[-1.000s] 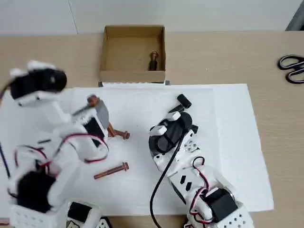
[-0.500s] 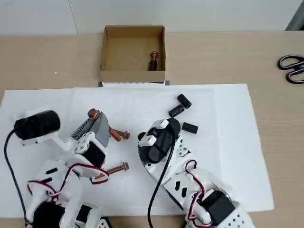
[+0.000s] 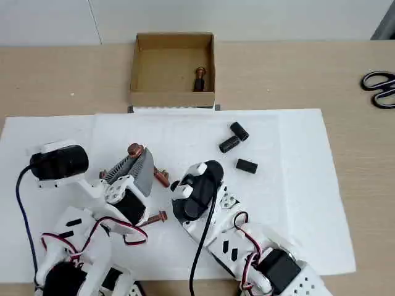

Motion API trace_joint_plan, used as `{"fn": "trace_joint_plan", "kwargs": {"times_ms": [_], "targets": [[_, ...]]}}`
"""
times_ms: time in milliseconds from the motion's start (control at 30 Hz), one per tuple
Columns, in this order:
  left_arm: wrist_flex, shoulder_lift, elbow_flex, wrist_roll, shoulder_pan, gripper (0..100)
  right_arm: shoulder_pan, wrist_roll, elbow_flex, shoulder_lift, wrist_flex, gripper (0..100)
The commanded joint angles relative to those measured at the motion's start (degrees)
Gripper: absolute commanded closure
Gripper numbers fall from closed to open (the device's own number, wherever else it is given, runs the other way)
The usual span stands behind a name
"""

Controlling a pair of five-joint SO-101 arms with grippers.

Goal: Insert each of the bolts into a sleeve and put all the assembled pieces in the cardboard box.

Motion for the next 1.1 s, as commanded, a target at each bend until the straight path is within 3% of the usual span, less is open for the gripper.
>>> {"fn": "trace_joint_plan", "kwargs": {"times_ms": [0, 967, 1067], "targets": [[-1.85, -0.44, -0.40, 0.35, 1.05, 99, -0.22, -0.35, -0.44, -0.57, -1.45, 99.5], [-2.46, -0.53, 4.00, -1.58, 3.16, 99, -2.77, -0.18, -0.79, -0.57, -3.91, 99.5], [0.26, -0.62, 3.91, -3.34, 6.33, 99, -2.77, -0.09, -2.20, -0.57, -3.82, 99.5]]}}
